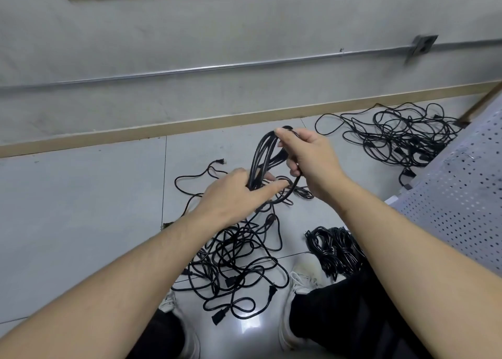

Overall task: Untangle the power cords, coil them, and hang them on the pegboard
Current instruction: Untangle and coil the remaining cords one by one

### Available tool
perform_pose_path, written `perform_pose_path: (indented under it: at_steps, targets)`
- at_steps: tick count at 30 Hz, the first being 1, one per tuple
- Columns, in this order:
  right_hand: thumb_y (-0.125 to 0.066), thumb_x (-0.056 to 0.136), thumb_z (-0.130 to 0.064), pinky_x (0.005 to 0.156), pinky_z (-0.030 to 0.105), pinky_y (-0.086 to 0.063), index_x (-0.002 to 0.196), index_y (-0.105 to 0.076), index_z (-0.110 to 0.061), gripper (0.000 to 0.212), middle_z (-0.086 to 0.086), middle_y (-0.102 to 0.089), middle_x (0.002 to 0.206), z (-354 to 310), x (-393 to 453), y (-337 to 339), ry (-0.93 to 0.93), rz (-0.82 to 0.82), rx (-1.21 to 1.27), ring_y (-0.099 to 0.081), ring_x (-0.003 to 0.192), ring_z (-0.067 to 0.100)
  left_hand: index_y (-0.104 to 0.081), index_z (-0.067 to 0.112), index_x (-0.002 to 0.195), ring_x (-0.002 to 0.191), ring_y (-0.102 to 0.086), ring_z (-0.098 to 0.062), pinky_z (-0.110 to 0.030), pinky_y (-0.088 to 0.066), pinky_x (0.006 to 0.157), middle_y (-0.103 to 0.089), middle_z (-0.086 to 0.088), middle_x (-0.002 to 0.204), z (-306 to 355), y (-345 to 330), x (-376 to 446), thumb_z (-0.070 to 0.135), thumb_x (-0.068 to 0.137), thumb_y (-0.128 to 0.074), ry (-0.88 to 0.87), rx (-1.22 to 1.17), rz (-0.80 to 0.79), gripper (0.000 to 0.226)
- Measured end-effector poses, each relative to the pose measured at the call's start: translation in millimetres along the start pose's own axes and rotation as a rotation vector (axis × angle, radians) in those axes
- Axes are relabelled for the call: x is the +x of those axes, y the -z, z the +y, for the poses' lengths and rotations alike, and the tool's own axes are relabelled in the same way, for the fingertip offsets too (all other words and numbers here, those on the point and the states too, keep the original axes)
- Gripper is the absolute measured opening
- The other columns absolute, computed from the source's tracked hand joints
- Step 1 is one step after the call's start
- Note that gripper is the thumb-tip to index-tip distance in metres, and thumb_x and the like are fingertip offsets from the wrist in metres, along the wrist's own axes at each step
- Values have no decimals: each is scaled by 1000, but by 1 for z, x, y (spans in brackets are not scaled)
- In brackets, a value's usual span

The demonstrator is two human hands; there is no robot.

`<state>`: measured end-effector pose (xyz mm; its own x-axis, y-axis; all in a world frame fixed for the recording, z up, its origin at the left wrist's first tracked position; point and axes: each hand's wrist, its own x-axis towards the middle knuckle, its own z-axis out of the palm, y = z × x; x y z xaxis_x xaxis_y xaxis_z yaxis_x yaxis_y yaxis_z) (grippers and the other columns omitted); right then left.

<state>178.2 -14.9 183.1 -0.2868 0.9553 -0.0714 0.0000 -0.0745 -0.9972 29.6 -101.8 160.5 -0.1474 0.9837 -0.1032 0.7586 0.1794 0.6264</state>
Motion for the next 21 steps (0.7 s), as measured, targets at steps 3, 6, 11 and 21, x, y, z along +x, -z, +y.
perform_pose_path:
  at_steps: [3, 6, 11, 21]
  targets:
    - [-72, 93, -26, 41, 18, -22, 73, -50, -22, 30, -7, -37, 61, -5, 1, 5, -85, -56, 147, -28, 49, 7, -69, 34, 103, 91, -65, -19, -33, -51, 85, -71, 8, 90, 0, -1, 1, 62, 100, -43, 60, 40, 4, 39]
    - [-67, 94, -20, 43, 15, -26, 80, -56, -19, 18, -8, -43, 66, -13, 0, 17, -156, -312, 245, -35, 58, 7, -68, 28, 94, 84, -62, -15, -33, -47, 80, -66, 6, 81, -13, 5, 5, 55, 105, -38, 125, 19, -6, 42]
    - [-75, 86, -15, 39, 16, -27, 84, -74, -16, 2, 2, -49, 75, -9, -3, 26, -143, -363, 57, -37, 52, 8, -66, 21, 80, 61, -50, -18, -32, -35, 62, -48, 6, 59, -33, 17, 12, 55, 104, -40, 181, -99, -9, 49]
    - [-56, 104, -33, 93, 47, -50, 86, -64, -28, 19, -18, -69, 103, 1, 5, 2, -8, 4, 109, -63, 107, 14, -56, 22, 73, 51, -45, -4, -31, -39, 62, -47, 18, 51, -16, 4, 3, 46, 106, -44, -51, -285, -123, 43]
